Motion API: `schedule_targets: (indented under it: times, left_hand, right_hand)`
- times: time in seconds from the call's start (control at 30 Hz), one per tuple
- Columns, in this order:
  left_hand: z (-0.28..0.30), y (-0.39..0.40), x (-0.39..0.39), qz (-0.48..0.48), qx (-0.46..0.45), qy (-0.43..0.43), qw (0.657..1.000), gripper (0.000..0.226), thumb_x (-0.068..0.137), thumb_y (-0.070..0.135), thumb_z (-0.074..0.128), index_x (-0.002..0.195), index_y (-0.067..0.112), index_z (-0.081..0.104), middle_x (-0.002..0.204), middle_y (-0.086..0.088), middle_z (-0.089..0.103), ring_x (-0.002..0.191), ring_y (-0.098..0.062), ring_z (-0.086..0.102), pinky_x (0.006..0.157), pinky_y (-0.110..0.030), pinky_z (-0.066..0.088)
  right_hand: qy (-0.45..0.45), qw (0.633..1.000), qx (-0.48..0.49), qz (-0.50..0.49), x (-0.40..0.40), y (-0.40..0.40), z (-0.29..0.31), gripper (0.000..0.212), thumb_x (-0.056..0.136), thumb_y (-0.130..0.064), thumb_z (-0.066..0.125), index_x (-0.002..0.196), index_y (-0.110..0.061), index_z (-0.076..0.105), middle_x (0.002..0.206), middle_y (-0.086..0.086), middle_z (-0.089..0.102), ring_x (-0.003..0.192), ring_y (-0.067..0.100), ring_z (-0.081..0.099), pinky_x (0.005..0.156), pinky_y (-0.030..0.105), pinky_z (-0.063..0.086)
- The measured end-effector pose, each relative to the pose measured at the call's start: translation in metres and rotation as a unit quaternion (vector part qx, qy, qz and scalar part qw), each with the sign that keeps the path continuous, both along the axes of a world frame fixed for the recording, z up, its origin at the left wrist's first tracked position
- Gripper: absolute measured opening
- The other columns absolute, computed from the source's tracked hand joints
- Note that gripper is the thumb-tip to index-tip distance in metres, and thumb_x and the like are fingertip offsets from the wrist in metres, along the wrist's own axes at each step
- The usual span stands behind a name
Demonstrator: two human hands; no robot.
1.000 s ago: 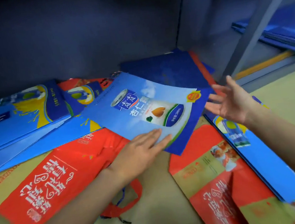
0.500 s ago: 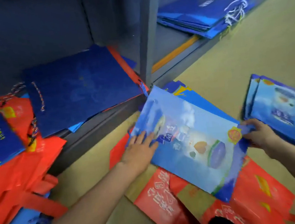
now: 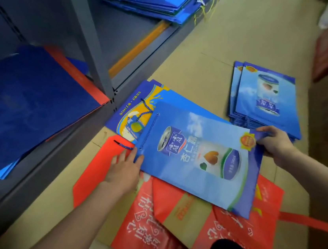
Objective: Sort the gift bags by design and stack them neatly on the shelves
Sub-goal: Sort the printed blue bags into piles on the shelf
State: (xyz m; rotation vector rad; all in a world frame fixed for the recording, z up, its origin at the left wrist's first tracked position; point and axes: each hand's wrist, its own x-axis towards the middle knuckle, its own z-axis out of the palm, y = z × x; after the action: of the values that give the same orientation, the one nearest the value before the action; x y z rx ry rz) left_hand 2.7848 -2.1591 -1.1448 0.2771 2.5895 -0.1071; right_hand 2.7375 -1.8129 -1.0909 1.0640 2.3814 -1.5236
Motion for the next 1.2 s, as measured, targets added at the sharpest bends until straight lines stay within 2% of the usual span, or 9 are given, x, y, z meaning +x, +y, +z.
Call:
schedule_targets:
  times: [0.2, 0.37, 0.43, 0.57, 0.77, 0.87, 0.97, 1.1, 1.2]
  left_hand:
    - [-0.013, 0.016, -0.046, 0.209, 0.189, -0.02, 0.959, 0.074, 0.087, 0.026, 0.056, 0.149, 0.019, 0.016, 0.152, -0.017, 0.018, 0.138, -0.034, 0.024, 0.111, -0.037, 0.026]
    - [-0.022, 0.037, -0.06, 0.245, 0.149, 0.022, 0.958, 0.065, 0.088, 0.028, 0.056, 0.144, 0.015, 0.026, 0.14, -0.019, 0.033, 0.127, -0.038, 0.035, 0.106, -0.039, 0.033]
    - [-0.023, 0.041, -0.062, 0.28, 0.15, 0.042, 0.947, 0.06, 0.088, 0.027, 0.056, 0.141, 0.016, 0.03, 0.136, -0.021, 0.035, 0.122, -0.04, 0.039, 0.103, -0.039, 0.034]
    - [-0.016, 0.034, -0.081, 0.465, 0.364, 0.096, 0.801, 0.042, 0.087, 0.01, 0.054, 0.127, 0.017, 0.044, 0.117, -0.025, 0.056, 0.101, -0.041, 0.057, 0.087, -0.042, 0.045]
    - [0.037, 0.114, -0.102, 0.406, 0.526, 0.152, 0.732, 0.038, 0.088, 0.003, 0.051, 0.123, 0.02, 0.049, 0.077, -0.001, 0.051, 0.079, -0.024, 0.055, 0.07, -0.032, 0.044]
    - [0.051, 0.172, -0.104, 0.294, 0.515, 0.023, 0.805, 0.041, 0.091, 0.014, 0.053, 0.13, 0.019, 0.047, 0.092, 0.0, 0.06, 0.096, -0.024, 0.06, 0.08, -0.029, 0.044]
    - [0.042, 0.201, -0.103, 0.222, 0.414, -0.094, 0.878, 0.037, 0.09, 0.018, 0.052, 0.127, 0.019, 0.054, 0.118, -0.006, 0.063, 0.108, -0.027, 0.059, 0.09, -0.03, 0.046]
    - [0.026, 0.187, -0.109, 0.247, 0.341, -0.087, 0.903, 0.036, 0.091, 0.014, 0.049, 0.127, 0.013, 0.054, 0.126, -0.01, 0.058, 0.115, -0.027, 0.054, 0.095, -0.03, 0.042]
    - [0.016, 0.174, -0.113, 0.25, 0.31, -0.065, 0.915, 0.036, 0.091, 0.011, 0.049, 0.126, 0.008, 0.053, 0.129, -0.012, 0.056, 0.119, -0.027, 0.052, 0.098, -0.031, 0.04]
  right_hand:
    - [0.129, 0.967, -0.177, -0.13, -0.028, 0.013, 0.021, 0.021, 0.093, -0.01, 0.053, 0.11, -0.017, 0.042, 0.079, 0.005, 0.061, 0.049, 0.008, 0.056, 0.049, 0.021, 0.041]
    - [-0.163, 0.975, -0.108, 0.11, -0.006, 0.01, 0.001, 0.049, 0.085, -0.004, 0.063, 0.123, -0.021, 0.036, 0.099, 0.005, 0.062, 0.077, 0.021, 0.06, 0.064, 0.031, 0.05]
    - [-0.183, 0.971, -0.102, 0.111, 0.001, 0.001, -0.015, 0.053, 0.079, 0.008, 0.063, 0.12, -0.016, 0.039, 0.112, 0.009, 0.061, 0.092, 0.028, 0.06, 0.078, 0.039, 0.051]
    - [-0.079, 0.982, -0.114, 0.131, -0.019, 0.005, -0.005, 0.06, 0.077, 0.019, 0.058, 0.127, -0.01, 0.044, 0.123, 0.013, 0.06, 0.108, 0.033, 0.059, 0.095, 0.049, 0.046]
    - [0.024, 0.948, 0.279, 0.149, -0.083, 0.067, 0.069, 0.063, 0.081, -0.006, 0.067, 0.137, -0.015, 0.041, 0.127, 0.019, 0.053, 0.112, 0.031, 0.052, 0.098, 0.038, 0.038]
    - [-0.053, 0.9, 0.41, 0.137, -0.098, 0.107, 0.078, 0.066, 0.084, -0.024, 0.065, 0.142, -0.02, 0.034, 0.138, 0.022, 0.038, 0.129, 0.037, 0.032, 0.106, 0.045, 0.029]
    - [-0.085, 0.922, 0.313, 0.21, -0.091, 0.114, 0.052, 0.062, 0.088, -0.03, 0.061, 0.142, -0.014, 0.035, 0.136, 0.022, 0.045, 0.125, 0.037, 0.041, 0.103, 0.04, 0.032]
    - [-0.151, 0.919, 0.216, 0.293, -0.061, 0.091, -0.003, 0.082, 0.078, -0.048, 0.067, 0.145, -0.022, 0.027, 0.149, 0.016, 0.027, 0.136, 0.033, 0.029, 0.109, 0.039, 0.026]
    - [-0.201, 0.854, 0.321, 0.356, -0.047, 0.075, -0.028, 0.093, 0.074, -0.046, 0.073, 0.146, -0.03, 0.016, 0.153, 0.01, 0.005, 0.139, 0.037, 0.011, 0.109, 0.05, 0.023]
